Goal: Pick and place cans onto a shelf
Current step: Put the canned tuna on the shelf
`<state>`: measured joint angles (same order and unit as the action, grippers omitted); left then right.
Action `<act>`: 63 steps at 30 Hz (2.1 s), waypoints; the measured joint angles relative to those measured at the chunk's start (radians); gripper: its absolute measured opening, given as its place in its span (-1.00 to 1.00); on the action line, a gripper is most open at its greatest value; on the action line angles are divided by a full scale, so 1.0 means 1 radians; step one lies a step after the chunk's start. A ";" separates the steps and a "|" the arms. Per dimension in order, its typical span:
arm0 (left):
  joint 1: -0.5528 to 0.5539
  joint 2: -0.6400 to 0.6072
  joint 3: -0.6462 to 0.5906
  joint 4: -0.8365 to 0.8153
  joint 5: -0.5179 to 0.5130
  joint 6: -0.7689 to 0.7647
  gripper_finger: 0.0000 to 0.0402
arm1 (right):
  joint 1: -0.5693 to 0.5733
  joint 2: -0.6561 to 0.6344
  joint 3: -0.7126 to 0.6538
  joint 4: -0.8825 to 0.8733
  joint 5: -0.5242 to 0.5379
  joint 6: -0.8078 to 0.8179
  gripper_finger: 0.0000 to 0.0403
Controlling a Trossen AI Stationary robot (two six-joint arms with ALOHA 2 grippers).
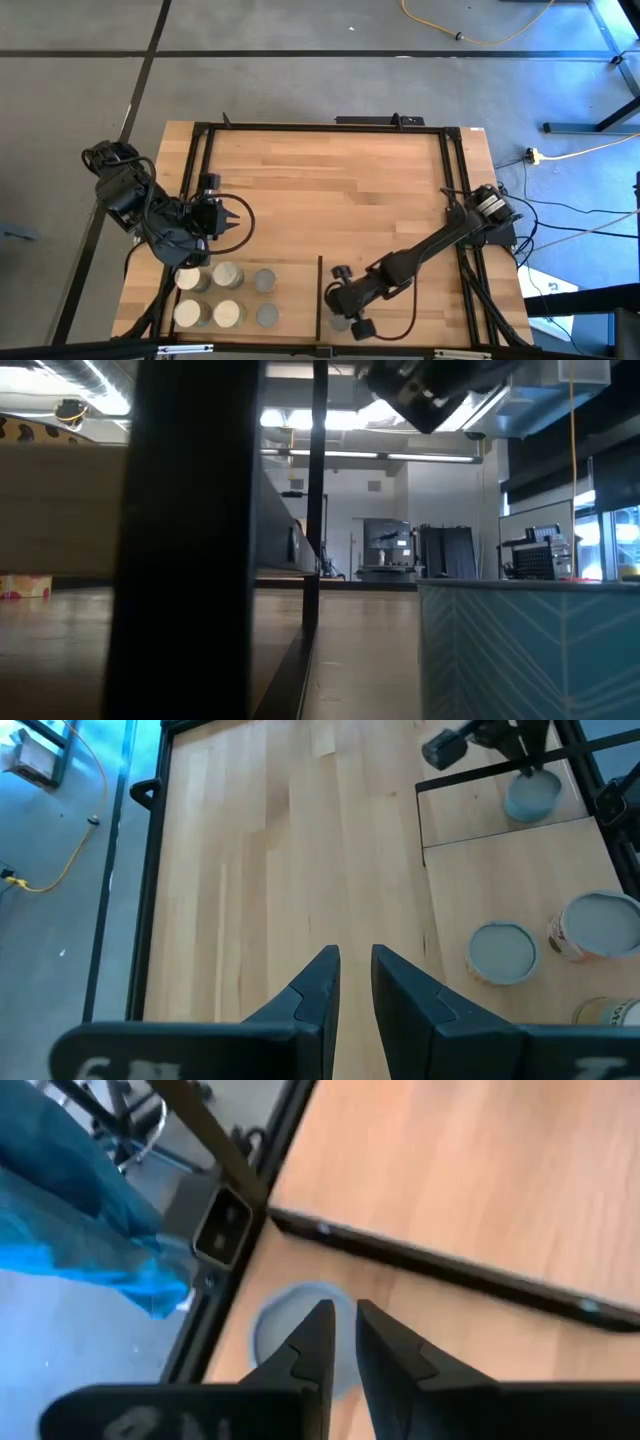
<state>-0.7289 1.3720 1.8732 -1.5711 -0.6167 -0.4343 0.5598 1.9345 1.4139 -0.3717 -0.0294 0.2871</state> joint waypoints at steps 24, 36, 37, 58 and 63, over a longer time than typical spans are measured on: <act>0.000 0.000 0.000 0.000 0.000 0.000 -0.73 | 0.000 0.009 0.000 -0.105 0.009 0.233 -0.65; 0.000 0.000 0.000 0.000 0.001 0.000 -0.73 | 0.013 0.063 -0.001 -0.097 -0.023 0.341 -0.65; 0.000 0.000 0.000 0.000 0.001 0.000 -0.73 | 0.013 0.065 -0.001 -0.096 -0.020 0.341 -0.65; 0.000 0.000 0.000 0.000 0.001 0.000 -0.73 | 0.012 0.142 0.000 -0.046 0.017 0.393 -0.64; 0.000 0.000 0.000 0.000 0.001 0.000 -0.73 | 0.011 0.171 0.006 -0.024 0.009 0.401 -0.64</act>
<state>-0.7289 1.3724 1.8732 -1.5709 -0.6159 -0.4343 0.5713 2.1054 1.4197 -0.3954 -0.0200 0.6883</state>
